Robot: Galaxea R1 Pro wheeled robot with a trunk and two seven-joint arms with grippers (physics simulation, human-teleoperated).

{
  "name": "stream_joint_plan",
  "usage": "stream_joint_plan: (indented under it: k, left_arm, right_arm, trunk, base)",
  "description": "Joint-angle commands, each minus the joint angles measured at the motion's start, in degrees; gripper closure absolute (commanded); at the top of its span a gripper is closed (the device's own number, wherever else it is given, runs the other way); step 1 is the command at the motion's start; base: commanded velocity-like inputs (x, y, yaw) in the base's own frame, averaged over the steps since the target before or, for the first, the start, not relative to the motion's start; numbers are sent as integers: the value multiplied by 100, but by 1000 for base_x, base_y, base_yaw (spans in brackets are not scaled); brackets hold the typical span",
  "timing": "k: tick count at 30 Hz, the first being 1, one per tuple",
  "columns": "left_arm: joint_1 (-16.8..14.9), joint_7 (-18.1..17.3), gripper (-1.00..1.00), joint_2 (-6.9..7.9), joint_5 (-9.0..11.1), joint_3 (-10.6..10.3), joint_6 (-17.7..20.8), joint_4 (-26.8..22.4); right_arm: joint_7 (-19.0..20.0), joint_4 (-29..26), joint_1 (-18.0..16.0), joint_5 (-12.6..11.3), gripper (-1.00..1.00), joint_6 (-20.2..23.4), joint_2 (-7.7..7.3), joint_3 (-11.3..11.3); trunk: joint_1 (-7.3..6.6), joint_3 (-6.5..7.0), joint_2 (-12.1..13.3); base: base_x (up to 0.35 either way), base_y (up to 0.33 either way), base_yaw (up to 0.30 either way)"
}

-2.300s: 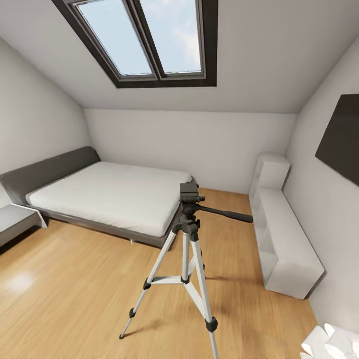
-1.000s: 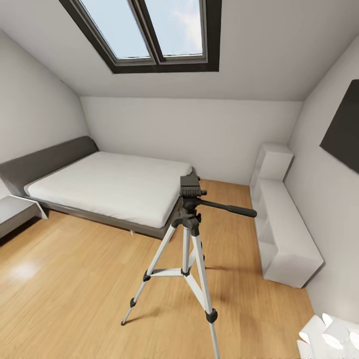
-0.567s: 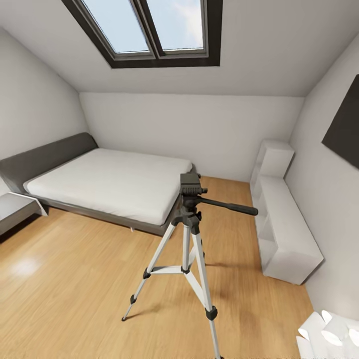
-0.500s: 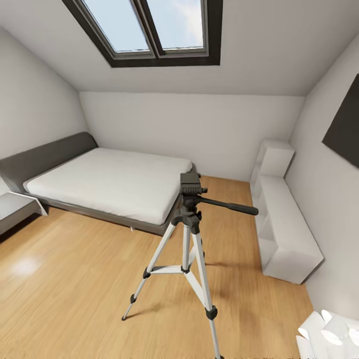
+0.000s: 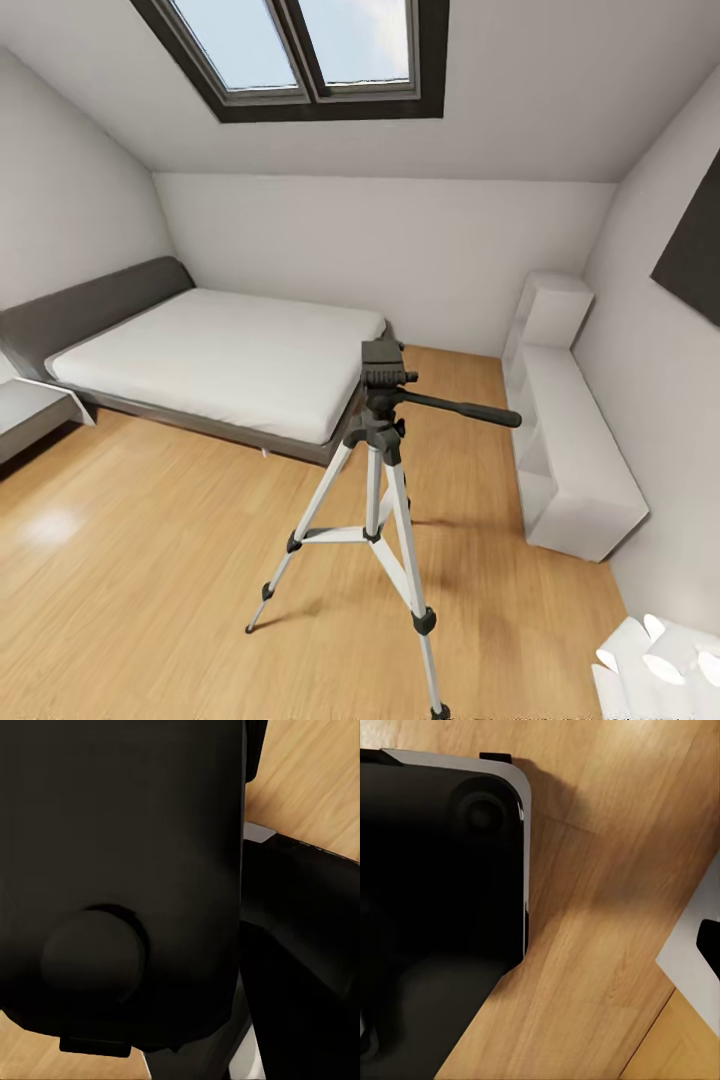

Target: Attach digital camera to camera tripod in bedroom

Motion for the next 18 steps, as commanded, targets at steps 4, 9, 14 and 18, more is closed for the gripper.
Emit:
stream_joint_plan:
  k: [4, 9, 14, 18]
  left_arm:
    - [-5, -30, 100, 0, 46, -48, -15, 7]
    - [-5, -31, 100, 0, 46, -48, -15, 7]
    - [-5, -31, 100, 0, 46, -48, -15, 7]
    - [-5, -31, 100, 0, 46, -48, -15, 7]
  right_arm:
    - [-21, 17, -7, 52, -100, -29, 0, -28]
    - [-21, 17, -10, 53, -100, -29, 0, -28]
    - [-21, 17, -9, 52, -100, -29, 0, -28]
    - [-21, 17, -8, 52, -100, -29, 0, -28]
  trunk:
    - [3, -48, -11]
    - [3, -94, -11]
    - [3, -140, -11]
    - [3, -177, -11]
  base:
    - [0, 0, 0]
    - [0, 0, 0]
    - [0, 0, 0]
    - [0, 0, 0]
